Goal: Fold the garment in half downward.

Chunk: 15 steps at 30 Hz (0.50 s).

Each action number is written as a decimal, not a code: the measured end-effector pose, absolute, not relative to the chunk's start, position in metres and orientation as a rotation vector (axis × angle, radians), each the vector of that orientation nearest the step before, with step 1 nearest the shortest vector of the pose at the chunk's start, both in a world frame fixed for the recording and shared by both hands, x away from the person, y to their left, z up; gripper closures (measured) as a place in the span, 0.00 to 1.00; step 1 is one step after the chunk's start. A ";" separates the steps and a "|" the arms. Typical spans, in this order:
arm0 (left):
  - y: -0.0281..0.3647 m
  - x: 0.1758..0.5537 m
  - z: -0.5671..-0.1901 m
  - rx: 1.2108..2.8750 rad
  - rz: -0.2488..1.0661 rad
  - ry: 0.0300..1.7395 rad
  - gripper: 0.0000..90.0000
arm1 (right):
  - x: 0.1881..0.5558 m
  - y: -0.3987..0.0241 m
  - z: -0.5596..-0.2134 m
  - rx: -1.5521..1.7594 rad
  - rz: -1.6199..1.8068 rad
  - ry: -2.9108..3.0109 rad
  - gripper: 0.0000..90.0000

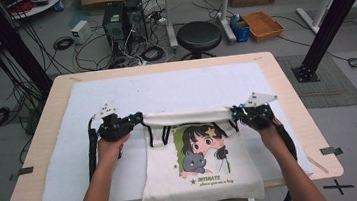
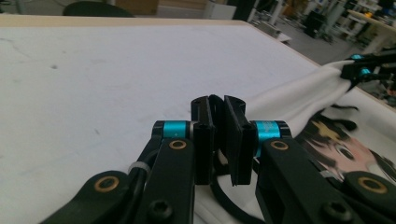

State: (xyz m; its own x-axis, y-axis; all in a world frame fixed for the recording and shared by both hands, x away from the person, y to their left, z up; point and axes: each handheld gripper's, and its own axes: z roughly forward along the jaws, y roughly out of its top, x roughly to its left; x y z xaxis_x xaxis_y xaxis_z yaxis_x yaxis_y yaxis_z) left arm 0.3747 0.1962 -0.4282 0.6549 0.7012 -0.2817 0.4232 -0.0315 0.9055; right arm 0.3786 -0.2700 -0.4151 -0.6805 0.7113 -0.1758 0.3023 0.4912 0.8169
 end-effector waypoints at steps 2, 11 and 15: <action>0.196 0.361 -0.429 1.688 0.274 0.896 0.91 | 0.363 -0.274 -0.417 0.800 1.105 2.266 0.94; 0.198 0.319 -0.440 1.793 0.174 0.807 0.91 | 0.311 -0.291 -0.429 0.693 1.170 2.420 0.94; 0.195 0.311 -0.439 1.841 0.082 0.775 0.91 | 0.300 -0.296 -0.429 0.705 1.189 2.482 0.94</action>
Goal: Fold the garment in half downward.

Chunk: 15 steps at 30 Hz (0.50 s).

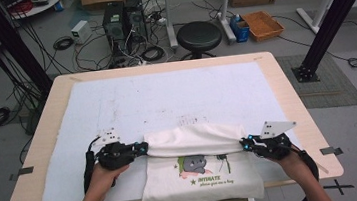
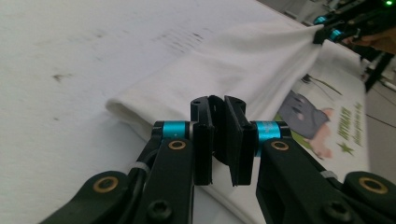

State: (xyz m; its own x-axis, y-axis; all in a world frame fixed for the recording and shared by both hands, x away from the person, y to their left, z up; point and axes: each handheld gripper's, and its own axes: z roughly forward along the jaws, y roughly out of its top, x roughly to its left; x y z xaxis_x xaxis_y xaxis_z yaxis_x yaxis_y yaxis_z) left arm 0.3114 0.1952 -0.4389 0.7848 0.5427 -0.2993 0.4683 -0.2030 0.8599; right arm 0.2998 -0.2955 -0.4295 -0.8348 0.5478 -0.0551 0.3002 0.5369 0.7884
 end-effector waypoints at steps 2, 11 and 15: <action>0.197 0.305 -0.438 1.875 0.041 0.750 0.91 | 0.295 -0.297 -0.428 0.702 1.190 2.533 0.93; 0.214 0.298 -0.425 1.787 0.058 0.789 0.49 | 0.299 -0.317 -0.418 0.937 1.294 2.362 0.40; 0.204 0.326 -0.426 1.772 0.240 0.978 0.42 | 0.317 -0.313 -0.413 1.061 1.286 2.232 0.36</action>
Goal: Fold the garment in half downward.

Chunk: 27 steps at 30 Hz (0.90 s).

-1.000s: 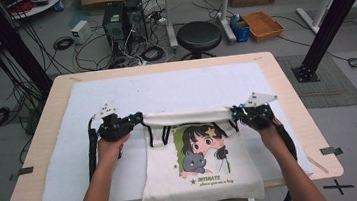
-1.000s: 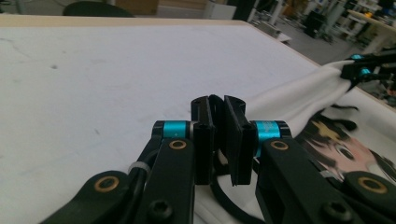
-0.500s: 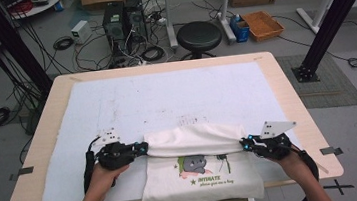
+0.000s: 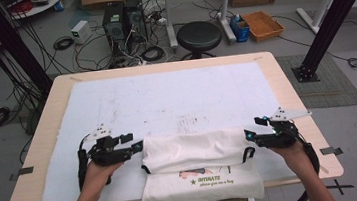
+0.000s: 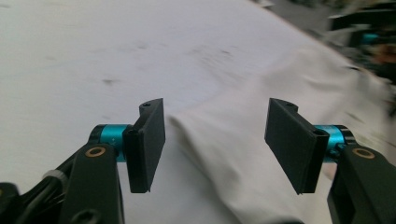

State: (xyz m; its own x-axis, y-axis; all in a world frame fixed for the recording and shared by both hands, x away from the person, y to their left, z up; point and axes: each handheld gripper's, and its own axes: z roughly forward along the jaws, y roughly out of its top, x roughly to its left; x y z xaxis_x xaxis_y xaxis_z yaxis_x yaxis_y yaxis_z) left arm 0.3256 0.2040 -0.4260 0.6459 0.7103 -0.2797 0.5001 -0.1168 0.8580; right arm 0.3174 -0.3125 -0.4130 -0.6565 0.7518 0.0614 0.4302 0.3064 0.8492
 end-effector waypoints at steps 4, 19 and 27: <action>0.181 0.350 -0.437 1.852 0.302 1.042 0.40 | 0.340 -0.301 -0.419 1.134 1.239 2.247 0.35; 0.172 0.369 -0.446 1.854 0.240 1.129 0.96 | 0.365 -0.283 -0.438 1.077 1.110 2.450 0.92; 0.174 0.418 -0.426 1.717 0.372 1.189 0.96 | 0.418 -0.272 -0.422 1.091 1.066 2.233 0.92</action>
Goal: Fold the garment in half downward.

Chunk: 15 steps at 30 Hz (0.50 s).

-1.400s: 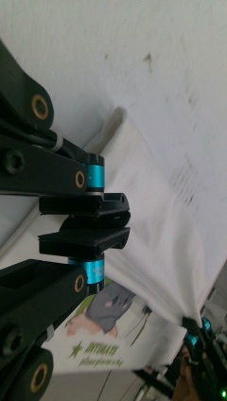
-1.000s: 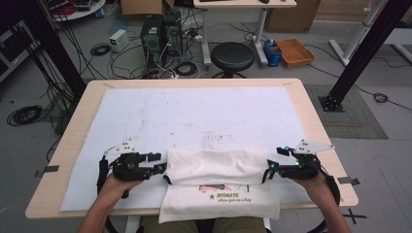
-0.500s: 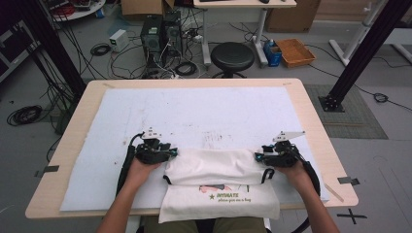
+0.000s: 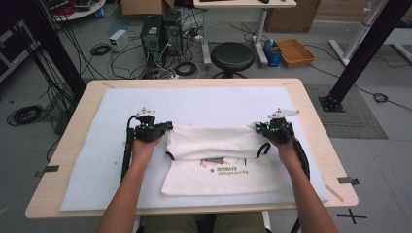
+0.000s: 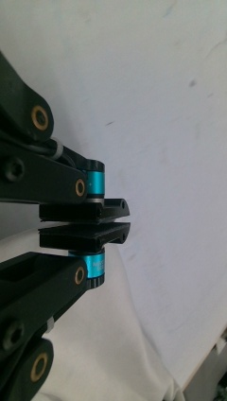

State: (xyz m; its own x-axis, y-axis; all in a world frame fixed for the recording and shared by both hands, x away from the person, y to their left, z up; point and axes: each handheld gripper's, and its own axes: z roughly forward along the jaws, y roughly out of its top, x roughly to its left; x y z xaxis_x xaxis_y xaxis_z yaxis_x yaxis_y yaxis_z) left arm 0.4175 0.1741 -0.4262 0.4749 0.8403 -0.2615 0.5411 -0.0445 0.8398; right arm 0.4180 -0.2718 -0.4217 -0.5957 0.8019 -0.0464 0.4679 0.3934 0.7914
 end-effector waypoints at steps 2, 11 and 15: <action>0.170 0.423 -0.424 1.685 0.410 1.201 0.95 | 0.429 -0.270 -0.420 1.126 1.065 2.172 0.92; 0.178 0.400 -0.432 1.698 0.366 1.224 0.55 | 0.407 -0.282 -0.427 1.249 1.129 2.103 0.32; 0.183 0.383 -0.434 1.717 0.315 1.144 0.47 | 0.384 -0.296 -0.427 1.223 1.147 2.120 0.27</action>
State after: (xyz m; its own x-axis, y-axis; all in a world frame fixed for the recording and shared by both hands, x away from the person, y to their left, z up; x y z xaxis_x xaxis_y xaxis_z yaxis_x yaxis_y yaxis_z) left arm 0.3826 0.1826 -0.4343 0.5173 0.8046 -0.2915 0.5422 -0.0446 0.8391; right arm 0.3839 -0.2963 -0.4271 -0.5148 0.8567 0.0326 0.4960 0.2667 0.8263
